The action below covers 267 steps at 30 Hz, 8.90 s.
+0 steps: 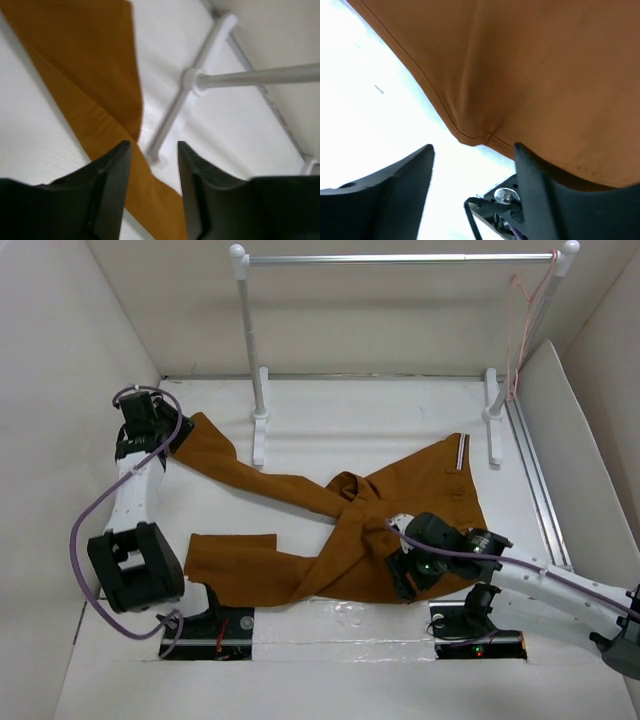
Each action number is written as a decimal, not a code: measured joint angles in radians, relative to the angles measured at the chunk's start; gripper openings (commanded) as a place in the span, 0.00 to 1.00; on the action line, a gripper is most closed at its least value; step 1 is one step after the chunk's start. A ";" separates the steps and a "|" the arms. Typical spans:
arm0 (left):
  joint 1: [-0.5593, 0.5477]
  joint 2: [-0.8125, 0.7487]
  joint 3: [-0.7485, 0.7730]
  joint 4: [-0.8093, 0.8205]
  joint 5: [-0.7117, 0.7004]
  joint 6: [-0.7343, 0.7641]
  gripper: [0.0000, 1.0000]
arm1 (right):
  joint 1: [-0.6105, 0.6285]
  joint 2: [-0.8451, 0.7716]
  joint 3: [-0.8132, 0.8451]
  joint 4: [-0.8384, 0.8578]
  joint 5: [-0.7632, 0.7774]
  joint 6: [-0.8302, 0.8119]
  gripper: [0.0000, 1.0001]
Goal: Place the trousers on the hanger
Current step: Flatten out the trousers at the center of the board.
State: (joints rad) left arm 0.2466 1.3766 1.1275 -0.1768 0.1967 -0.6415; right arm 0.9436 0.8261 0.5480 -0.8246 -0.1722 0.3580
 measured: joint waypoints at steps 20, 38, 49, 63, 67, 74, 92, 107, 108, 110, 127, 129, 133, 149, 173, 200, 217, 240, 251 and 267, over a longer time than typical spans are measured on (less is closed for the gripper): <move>0.031 0.678 0.443 -0.211 -0.261 0.012 0.58 | -0.186 0.163 0.291 0.095 0.014 -0.204 0.63; 0.028 0.635 0.395 -0.255 -0.330 0.025 0.00 | -0.451 0.178 0.328 0.094 -0.071 -0.363 0.64; 0.091 0.560 0.397 -0.204 -0.314 0.071 0.59 | -0.465 0.238 0.328 0.124 -0.139 -0.393 0.64; 0.095 0.638 0.296 -0.206 -0.346 0.076 0.00 | -0.473 0.249 0.328 0.131 -0.142 -0.392 0.65; 0.090 0.624 0.290 -0.213 -0.315 0.071 0.00 | -0.484 0.253 0.331 0.137 -0.142 -0.394 0.65; -0.053 0.602 0.524 -0.302 -0.378 0.130 0.48 | -0.492 0.290 0.349 0.150 -0.148 -0.403 0.65; -0.206 1.043 0.982 -0.442 -0.639 0.240 0.34 | -0.478 0.319 0.396 0.152 -0.145 -0.400 0.67; -0.137 0.915 0.711 -0.406 -0.671 0.243 0.00 | -0.576 0.322 0.404 0.154 -0.148 -0.425 0.70; -0.135 0.914 0.711 -0.407 -0.668 0.243 0.00 | -0.576 0.327 0.404 0.154 -0.154 -0.426 0.70; -0.135 0.907 0.711 -0.409 -0.655 0.241 0.00 | -0.578 0.336 0.405 0.156 -0.162 -0.426 0.70; -0.105 0.295 0.723 -0.411 -0.461 0.173 0.00 | -0.724 0.366 0.399 0.343 -0.051 -0.326 0.90; -0.095 0.267 0.724 -0.416 -0.461 0.163 0.00 | -0.787 0.370 0.363 0.410 -0.032 -0.279 0.93; -0.088 0.263 0.724 -0.443 -0.462 0.146 0.00 | -0.948 0.391 0.280 0.516 0.008 -0.181 0.99; -0.088 0.137 0.419 -0.390 -0.413 0.154 0.00 | -1.120 0.854 0.391 0.711 0.021 -0.061 0.00; -0.088 -0.114 -0.402 -0.234 -0.236 -0.010 0.80 | -1.394 0.524 0.331 0.723 -0.112 -0.023 0.00; -0.186 -0.497 -0.031 -0.386 -0.427 -0.121 0.00 | -1.363 0.485 0.260 0.719 -0.097 0.002 0.00; -0.165 -0.287 0.232 -0.707 -0.483 0.038 0.00 | -1.293 0.706 0.526 0.570 0.099 0.055 0.00; -0.120 -0.234 0.083 -0.170 -0.528 0.065 0.00 | -1.394 0.785 0.468 0.726 -0.023 0.011 0.00; -0.076 0.113 -0.294 -0.164 -0.449 0.013 0.61 | -1.445 0.830 0.501 0.702 -0.068 0.001 0.00; -0.008 0.024 0.022 -0.225 -0.549 -0.003 0.81 | -1.468 0.834 0.523 0.676 -0.071 -0.007 0.00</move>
State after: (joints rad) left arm 0.2386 1.4006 1.1492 -0.4019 -0.3527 -0.6449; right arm -0.5243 1.6600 1.0710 -0.1482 -0.2432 0.3511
